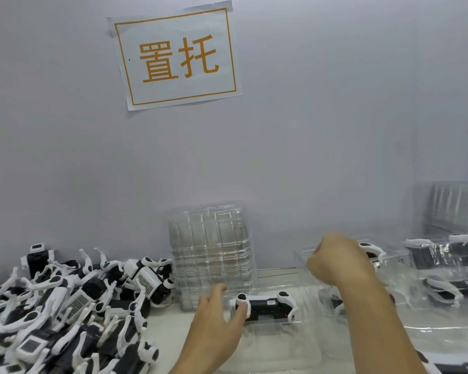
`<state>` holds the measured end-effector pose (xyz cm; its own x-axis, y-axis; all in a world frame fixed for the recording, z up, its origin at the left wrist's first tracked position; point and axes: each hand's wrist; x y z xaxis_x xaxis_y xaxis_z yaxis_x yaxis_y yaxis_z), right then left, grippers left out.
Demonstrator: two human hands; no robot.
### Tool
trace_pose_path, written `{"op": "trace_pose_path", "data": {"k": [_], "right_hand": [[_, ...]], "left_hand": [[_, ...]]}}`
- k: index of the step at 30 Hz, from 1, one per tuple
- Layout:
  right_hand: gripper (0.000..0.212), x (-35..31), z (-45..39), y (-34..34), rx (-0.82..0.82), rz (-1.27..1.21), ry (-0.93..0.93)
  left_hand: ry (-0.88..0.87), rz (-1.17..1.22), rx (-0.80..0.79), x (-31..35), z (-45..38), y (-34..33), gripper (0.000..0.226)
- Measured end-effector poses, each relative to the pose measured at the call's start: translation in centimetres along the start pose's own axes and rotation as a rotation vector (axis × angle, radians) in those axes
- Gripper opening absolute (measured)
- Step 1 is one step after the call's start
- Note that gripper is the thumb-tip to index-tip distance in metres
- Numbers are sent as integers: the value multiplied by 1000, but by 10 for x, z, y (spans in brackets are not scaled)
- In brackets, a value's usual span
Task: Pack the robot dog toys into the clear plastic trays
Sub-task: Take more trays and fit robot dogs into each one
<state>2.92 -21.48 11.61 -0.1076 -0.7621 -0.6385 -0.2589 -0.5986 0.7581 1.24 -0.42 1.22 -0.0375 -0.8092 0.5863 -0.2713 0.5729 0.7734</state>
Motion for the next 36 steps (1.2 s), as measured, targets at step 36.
{"op": "trace_pose_path", "data": {"k": [36], "right_hand": [[9, -28, -77, 1, 134, 99, -4]], "left_hand": [[-532, 32, -139, 87, -37, -62, 60]]}}
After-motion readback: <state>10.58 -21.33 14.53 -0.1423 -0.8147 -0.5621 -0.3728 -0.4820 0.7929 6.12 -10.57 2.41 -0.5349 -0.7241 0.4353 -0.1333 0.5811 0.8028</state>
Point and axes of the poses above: each hand's wrist, its own z-axis away from the middle knuckle, its own y-axis out of the back of the hand, x = y × z, and after that the axes turned 6 degrees about -z, right-handed
